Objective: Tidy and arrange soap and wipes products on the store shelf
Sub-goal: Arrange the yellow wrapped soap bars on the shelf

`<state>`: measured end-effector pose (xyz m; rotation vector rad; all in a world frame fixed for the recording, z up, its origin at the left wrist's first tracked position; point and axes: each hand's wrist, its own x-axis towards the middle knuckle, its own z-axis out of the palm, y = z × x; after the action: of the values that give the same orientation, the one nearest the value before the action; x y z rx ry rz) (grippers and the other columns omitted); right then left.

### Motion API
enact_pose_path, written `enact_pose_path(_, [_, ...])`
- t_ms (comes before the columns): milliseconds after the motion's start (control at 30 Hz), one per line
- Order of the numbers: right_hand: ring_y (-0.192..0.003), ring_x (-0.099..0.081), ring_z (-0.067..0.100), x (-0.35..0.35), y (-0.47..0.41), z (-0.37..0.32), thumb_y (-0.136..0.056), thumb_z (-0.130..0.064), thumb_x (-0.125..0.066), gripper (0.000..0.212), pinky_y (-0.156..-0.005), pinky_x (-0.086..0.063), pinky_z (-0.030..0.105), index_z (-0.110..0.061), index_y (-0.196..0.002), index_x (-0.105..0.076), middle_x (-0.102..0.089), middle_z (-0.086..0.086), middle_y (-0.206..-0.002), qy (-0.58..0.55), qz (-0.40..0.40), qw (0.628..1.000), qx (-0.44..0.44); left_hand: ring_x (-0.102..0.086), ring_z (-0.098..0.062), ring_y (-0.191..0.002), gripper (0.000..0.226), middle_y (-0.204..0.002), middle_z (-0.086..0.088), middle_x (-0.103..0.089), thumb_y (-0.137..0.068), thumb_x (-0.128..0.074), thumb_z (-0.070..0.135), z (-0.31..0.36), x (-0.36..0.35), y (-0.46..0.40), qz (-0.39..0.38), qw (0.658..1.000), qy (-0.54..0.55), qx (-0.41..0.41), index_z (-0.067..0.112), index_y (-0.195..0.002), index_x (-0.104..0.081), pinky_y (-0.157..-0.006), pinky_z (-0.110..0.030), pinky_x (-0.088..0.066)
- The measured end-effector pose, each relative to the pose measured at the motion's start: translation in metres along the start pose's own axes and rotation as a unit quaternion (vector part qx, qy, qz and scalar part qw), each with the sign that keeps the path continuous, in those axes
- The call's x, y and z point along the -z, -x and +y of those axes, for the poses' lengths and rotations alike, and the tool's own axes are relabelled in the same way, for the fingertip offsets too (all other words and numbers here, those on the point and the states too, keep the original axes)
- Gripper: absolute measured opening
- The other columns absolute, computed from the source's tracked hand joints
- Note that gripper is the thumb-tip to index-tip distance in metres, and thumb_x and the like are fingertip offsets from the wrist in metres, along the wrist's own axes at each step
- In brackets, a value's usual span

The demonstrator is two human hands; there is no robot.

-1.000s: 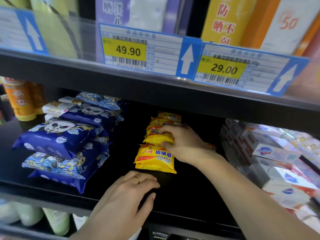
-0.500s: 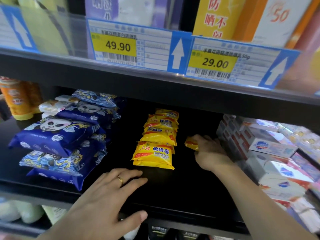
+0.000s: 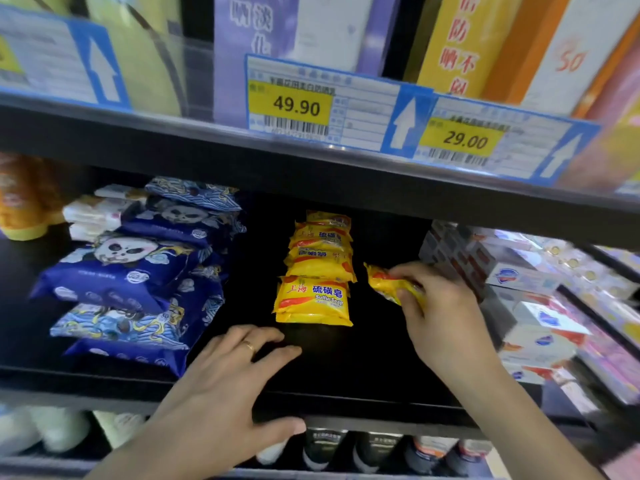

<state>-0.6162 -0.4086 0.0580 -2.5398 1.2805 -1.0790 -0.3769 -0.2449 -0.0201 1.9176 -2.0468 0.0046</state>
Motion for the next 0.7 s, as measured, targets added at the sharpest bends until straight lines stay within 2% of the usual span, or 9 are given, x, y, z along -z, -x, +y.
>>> enact_pose_path(33, [-0.103,-0.064,0.023,0.002,0.001,-0.011,-0.093,-0.008,-0.066,0.032,-0.09,-0.052,0.041,-0.033,-0.113,-0.07,-0.068,-0.003,-0.111,-0.007,0.007,1.0,0.019,-0.034,-0.006,-0.139,0.088,-0.152,0.023,-0.038,-0.076,-0.041,0.095,0.0,0.001,0.001,0.0,1.0,0.005,0.005,0.05,-0.151,-0.043,-0.109,-0.039,-0.044])
enact_pose_path(133, [-0.11,-0.06,0.019,0.0,0.002,-0.041,-0.096,-0.01,-0.064,0.031,-0.092,-0.049,0.036,-0.032,-0.117,-0.07,-0.064,-0.008,-0.116,-0.024,0.014,0.998,0.062,-0.017,-0.002,-0.144,0.094,-0.155,0.031,-0.017,-0.072,-0.031,0.1,0.0,-0.004,0.002,0.006,1.0,0.017,0.008,0.057,-0.155,-0.023,-0.119,-0.034,-0.028])
enact_pose_path(200, [-0.114,-0.058,0.021,-0.005,-0.005,-0.056,-0.098,-0.013,-0.062,0.029,-0.095,-0.05,0.039,-0.031,-0.119,-0.07,-0.064,-0.006,-0.119,-0.016,0.026,0.997,0.072,-0.012,-0.002,-0.146,0.095,-0.156,0.03,-0.013,-0.072,-0.027,0.1,-0.001,-0.005,0.002,0.011,1.0,0.015,0.005,0.056,-0.156,-0.018,-0.121,-0.032,-0.021])
enact_pose_path(300, [-0.121,-0.054,0.026,-0.019,-0.034,-0.064,-0.098,-0.016,-0.061,0.027,-0.098,-0.049,0.041,-0.03,-0.119,-0.07,-0.064,-0.001,-0.123,0.033,0.022,0.998,0.048,-0.015,-0.005,-0.147,0.094,-0.158,0.027,-0.018,-0.074,-0.031,0.097,0.0,-0.002,0.001,0.004,1.0,0.013,0.005,0.054,-0.157,-0.023,-0.121,-0.034,-0.021])
enact_pose_path(433, [-0.131,-0.046,0.025,-0.05,-0.072,-0.065,-0.101,-0.021,-0.055,0.03,-0.104,-0.044,0.037,-0.033,-0.125,-0.067,-0.061,0.0,-0.136,0.078,-0.018,0.997,-0.018,-0.006,0.001,-0.144,0.097,-0.152,0.034,-0.007,-0.069,-0.032,0.099,-0.002,-0.004,-0.001,0.014,1.0,0.02,0.005,0.057,-0.154,-0.015,-0.12,-0.03,-0.015])
enact_pose_path(500, [-0.134,-0.043,0.027,-0.065,-0.079,-0.062,-0.1,-0.017,-0.055,0.03,-0.107,-0.041,0.034,-0.03,-0.124,-0.068,-0.06,0.003,-0.136,0.074,-0.027,0.997,-0.025,-0.005,0.001,-0.144,0.098,-0.152,0.034,-0.007,-0.068,-0.034,0.099,-0.003,-0.004,-0.002,0.011,0.999,0.029,0.009,0.057,-0.154,-0.014,-0.121,-0.03,-0.016])
enact_pose_path(600, [-0.131,-0.045,0.029,-0.079,-0.074,-0.059,-0.098,-0.012,-0.056,0.031,-0.108,-0.039,0.032,-0.029,-0.12,-0.069,-0.06,0.003,-0.134,0.038,-0.051,0.998,-0.021,-0.006,0.001,-0.143,0.098,-0.152,0.034,-0.008,-0.067,-0.036,0.098,-0.004,-0.003,-0.003,0.002,0.999,0.037,0.012,0.057,-0.154,-0.014,-0.122,-0.032,-0.017])
enact_pose_path(700, [-0.126,-0.05,0.03,-0.077,-0.067,-0.053,-0.102,-0.026,-0.054,0.028,-0.106,-0.041,0.035,-0.033,-0.125,-0.068,-0.063,0.003,-0.133,0.032,-0.048,0.998,-0.032,-0.006,0.001,-0.144,0.097,-0.152,0.034,-0.009,-0.068,-0.033,0.099,-0.004,-0.005,-0.002,0.008,0.999,0.033,0.01,0.057,-0.153,-0.015,-0.122,-0.033,-0.017])
